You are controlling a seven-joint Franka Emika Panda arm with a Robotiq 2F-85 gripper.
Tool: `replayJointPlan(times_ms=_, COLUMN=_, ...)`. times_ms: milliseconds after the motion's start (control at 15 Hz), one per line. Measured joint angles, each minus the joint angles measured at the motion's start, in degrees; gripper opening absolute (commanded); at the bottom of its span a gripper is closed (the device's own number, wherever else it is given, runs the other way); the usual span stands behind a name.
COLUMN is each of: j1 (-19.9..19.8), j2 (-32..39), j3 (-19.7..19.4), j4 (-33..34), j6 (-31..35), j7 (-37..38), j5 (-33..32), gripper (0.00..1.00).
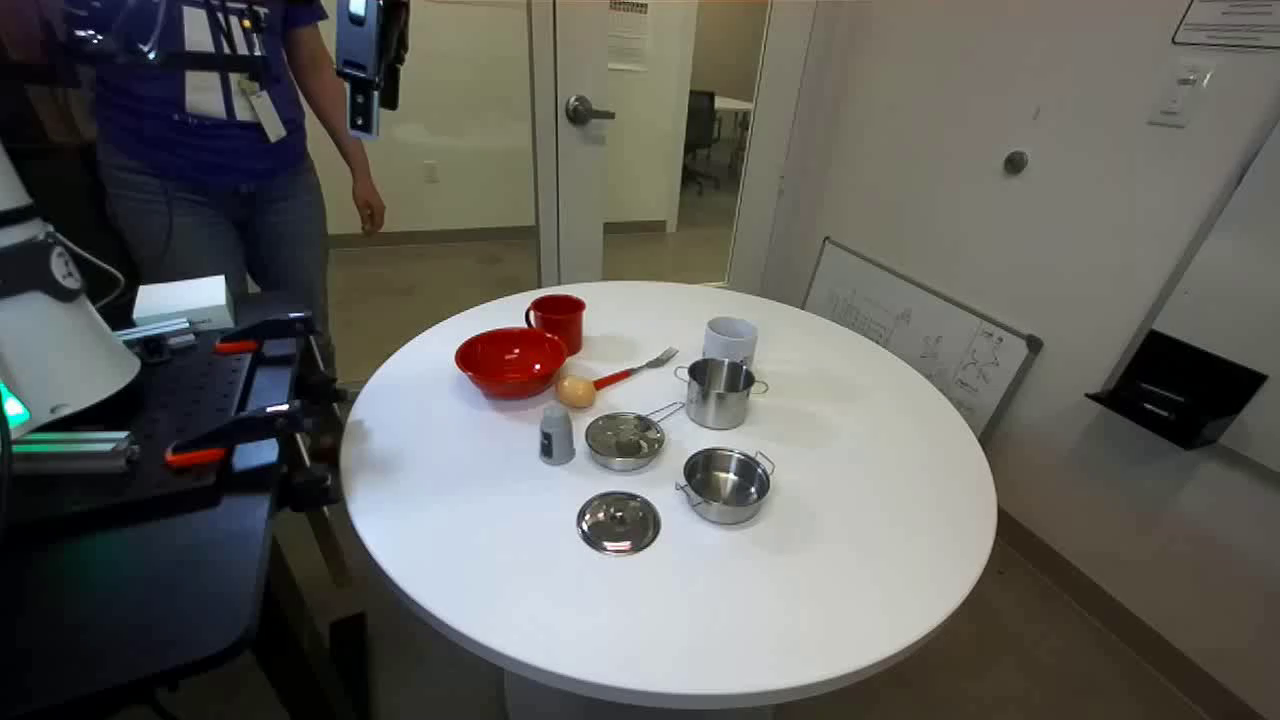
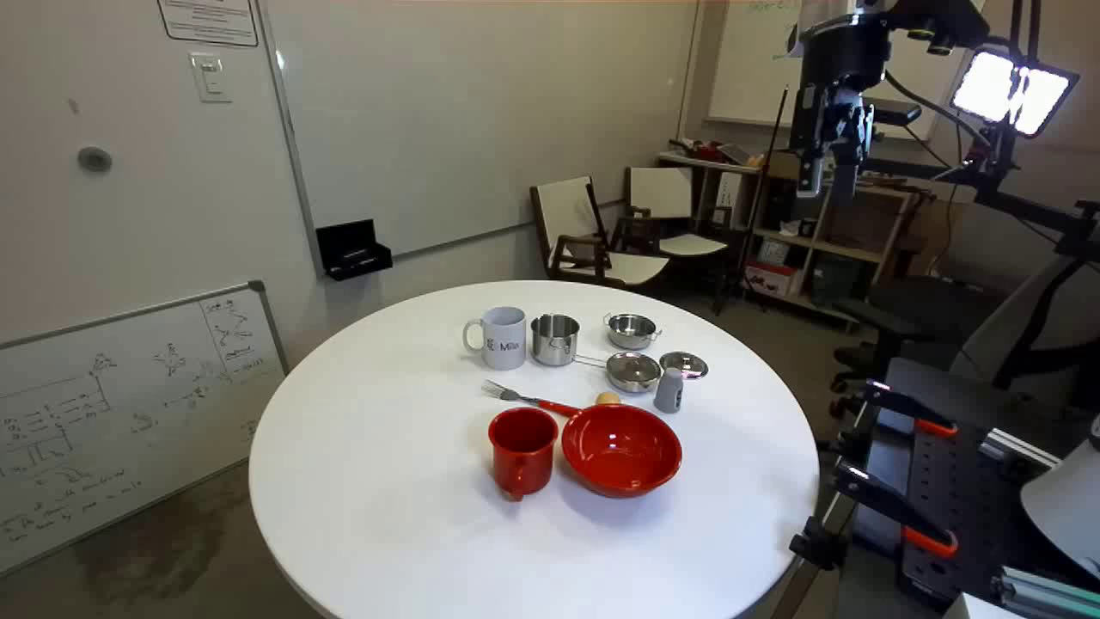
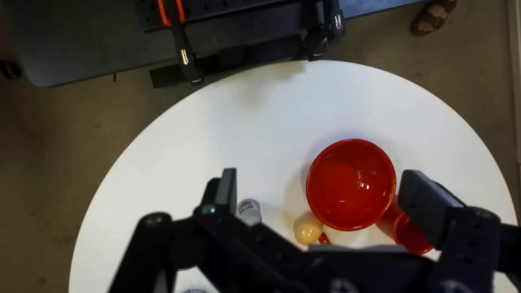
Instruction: Put the orange cup in the orange bowl
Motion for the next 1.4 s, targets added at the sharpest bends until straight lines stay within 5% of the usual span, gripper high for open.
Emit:
replayJointPlan(times_ms=733, j1=0.1, j2=1.5, j3=0.9, j4=0.6, j6=0.3, j7=-0.4, j5=0.0, gripper=1.0)
replayJointPlan(times_ms=1067, j1=3.5, j2=8.7, j3=3.6, j4=4.1, j6=1.5, j7=-6.2, j5=0.0, gripper=1.0)
replayJointPlan(times_ms=1400, j1=6.3, j2=19.6, j3=6.0, j4=10.4, j6=9.7, j7=-10.4, j5=-0.1, gripper=1.0)
